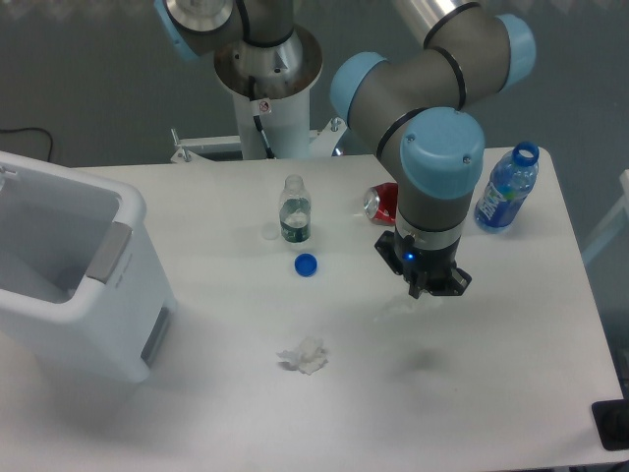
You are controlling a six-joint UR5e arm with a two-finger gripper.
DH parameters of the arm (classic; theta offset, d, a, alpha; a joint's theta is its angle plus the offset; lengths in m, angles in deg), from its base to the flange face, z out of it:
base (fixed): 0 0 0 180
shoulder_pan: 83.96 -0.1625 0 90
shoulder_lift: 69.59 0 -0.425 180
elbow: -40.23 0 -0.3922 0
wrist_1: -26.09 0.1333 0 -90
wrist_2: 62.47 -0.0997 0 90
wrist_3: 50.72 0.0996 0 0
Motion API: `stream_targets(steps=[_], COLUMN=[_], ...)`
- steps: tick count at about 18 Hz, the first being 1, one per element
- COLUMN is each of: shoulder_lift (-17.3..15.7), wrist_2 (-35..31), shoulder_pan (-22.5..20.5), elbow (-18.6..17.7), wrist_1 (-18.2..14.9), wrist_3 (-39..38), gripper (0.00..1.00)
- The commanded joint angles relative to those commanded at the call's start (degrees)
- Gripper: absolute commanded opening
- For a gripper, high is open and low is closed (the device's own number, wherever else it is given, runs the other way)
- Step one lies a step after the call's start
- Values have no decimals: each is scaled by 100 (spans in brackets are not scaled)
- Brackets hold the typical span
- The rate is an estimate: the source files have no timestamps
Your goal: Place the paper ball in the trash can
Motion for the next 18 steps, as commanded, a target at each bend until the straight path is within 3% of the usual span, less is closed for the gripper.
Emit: stream_targets(steps=[6,15,18], shoulder_lift=[-324,-1185,-1634], wrist_2=[61,886,1379], shoulder_pan=[123,1098,1326], elbow=[35,-167,-193], wrist_1=[-44,-53,-35], wrist_3=[-271,-1704,-2319], gripper=[0,0,0])
